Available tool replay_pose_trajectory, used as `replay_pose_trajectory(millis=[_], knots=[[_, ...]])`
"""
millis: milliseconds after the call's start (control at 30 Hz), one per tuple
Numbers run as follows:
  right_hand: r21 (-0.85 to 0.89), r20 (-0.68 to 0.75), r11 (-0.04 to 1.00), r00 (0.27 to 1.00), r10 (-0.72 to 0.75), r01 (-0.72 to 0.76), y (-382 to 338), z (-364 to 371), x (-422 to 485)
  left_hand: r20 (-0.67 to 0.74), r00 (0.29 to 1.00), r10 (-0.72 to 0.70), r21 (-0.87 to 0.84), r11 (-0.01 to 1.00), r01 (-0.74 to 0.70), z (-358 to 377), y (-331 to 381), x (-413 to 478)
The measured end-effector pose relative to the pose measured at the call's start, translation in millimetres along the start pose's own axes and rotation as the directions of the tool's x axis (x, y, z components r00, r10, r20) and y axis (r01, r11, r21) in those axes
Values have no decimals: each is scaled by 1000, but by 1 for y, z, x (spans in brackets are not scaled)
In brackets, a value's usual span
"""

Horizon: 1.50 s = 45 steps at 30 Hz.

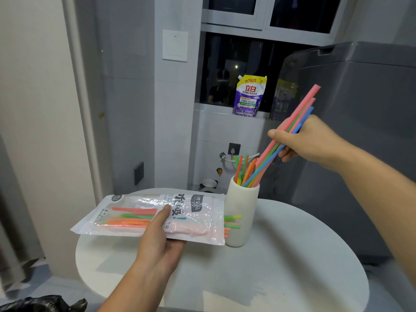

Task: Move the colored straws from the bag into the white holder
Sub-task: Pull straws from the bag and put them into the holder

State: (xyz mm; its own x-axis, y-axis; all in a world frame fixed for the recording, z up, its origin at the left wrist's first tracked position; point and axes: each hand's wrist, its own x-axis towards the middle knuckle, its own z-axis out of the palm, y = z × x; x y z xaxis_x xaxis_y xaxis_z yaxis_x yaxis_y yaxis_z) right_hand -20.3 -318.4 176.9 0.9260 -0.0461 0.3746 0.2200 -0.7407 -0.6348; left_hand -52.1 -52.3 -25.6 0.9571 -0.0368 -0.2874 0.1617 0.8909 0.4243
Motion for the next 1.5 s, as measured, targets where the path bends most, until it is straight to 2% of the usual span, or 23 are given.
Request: replay_pose_trajectory(millis=[300, 533, 733, 933, 1100, 1200, 1333, 1433, 1500], knots=[[-31, 61, 999, 998, 12, -10, 10, 17, 8, 4, 1000, 11, 6, 1000, -11, -1, 1, 0], [-13, 126, 996, 988, 87, -86, 20, 35, 14, 7, 1000, 9, 0, 1000, -9, -1, 1, 1], [-42, 90, 990, 987, 135, -131, 25, 50, 17, 14, 1000, 22, 9, 1000, -22, -2, 0, 1], [-82, -41, 992, 995, 89, -92, 24, 60, 17, 16, 1000, 12, 3, 1000, -12, 0, -1, 1], [-215, -87, 973, 991, -99, 78, 26, 70, 10, 5, 1000, 15, 6, 1000, -15, 0, -1, 1], [-254, -43, 955, 985, -170, 154, 28, 76, 4, 4, 1000, 16, -1, 1000, -16, 1, 0, 1], [-397, 151, 886, 969, -195, 240, 33, 83, -4, -6, 1000, 13, -3, 1000, -13, 2, -1, -1], [-498, 243, 826, 957, -160, 264, 41, 87, -6, -14, 1000, 14, -6, 1000, -14, 2, -1, -3], [-488, 243, 836, 959, -147, 252, 41, 87, -6, -15, 1000, 11, 2, 1000, -11, 2, 0, -3]])
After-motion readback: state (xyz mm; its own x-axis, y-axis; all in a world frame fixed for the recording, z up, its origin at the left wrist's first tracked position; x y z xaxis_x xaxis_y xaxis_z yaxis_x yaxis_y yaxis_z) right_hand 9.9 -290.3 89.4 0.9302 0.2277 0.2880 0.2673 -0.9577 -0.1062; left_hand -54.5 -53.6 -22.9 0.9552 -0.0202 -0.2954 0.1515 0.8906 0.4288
